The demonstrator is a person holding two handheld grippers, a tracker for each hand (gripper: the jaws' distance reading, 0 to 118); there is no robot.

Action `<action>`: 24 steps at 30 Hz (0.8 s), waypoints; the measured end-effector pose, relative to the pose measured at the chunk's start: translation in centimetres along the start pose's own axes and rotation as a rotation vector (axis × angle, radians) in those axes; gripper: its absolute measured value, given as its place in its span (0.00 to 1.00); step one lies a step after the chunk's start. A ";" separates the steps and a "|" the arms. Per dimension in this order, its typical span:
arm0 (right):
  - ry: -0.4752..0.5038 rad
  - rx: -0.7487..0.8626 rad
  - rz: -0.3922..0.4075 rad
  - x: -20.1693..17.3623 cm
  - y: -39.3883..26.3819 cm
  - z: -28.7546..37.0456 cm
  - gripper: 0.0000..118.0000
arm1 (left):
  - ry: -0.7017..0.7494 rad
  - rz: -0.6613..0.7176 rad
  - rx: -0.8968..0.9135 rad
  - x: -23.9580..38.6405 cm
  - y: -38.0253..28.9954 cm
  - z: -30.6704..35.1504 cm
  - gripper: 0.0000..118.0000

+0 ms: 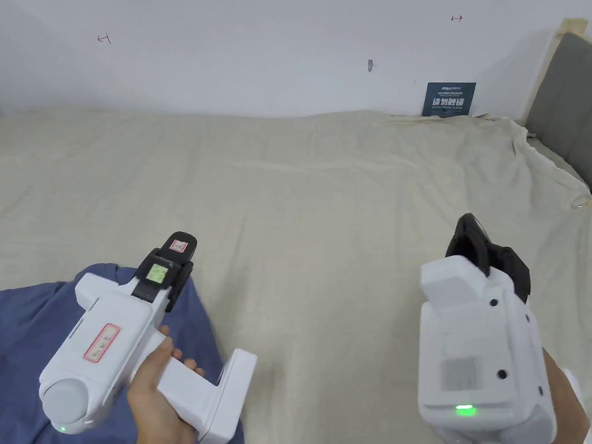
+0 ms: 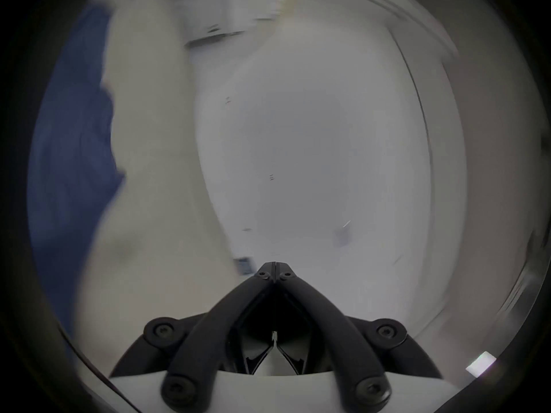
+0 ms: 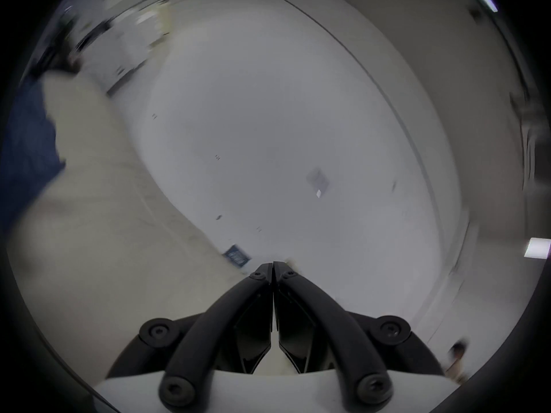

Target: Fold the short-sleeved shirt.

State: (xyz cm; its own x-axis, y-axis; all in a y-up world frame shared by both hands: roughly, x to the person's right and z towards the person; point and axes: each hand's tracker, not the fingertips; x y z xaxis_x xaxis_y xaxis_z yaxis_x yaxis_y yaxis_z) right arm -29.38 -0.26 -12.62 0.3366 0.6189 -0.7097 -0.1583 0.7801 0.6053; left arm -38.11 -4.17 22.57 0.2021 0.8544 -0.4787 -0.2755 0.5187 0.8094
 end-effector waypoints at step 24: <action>0.278 -0.153 -0.632 3.1 -0.4 -0.3 0.00 | 0.265 -1.149 0.047 4.8 -4.9 -0.8 0.00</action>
State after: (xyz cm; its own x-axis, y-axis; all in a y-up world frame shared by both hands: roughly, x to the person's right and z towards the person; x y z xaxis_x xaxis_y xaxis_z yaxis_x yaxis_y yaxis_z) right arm -28.52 1.40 -15.19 0.1610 0.0277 -0.9866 -0.1466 0.9892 0.0038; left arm -36.59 -2.61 16.03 0.1059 -0.1303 -0.9858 -0.0227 0.9908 -0.1334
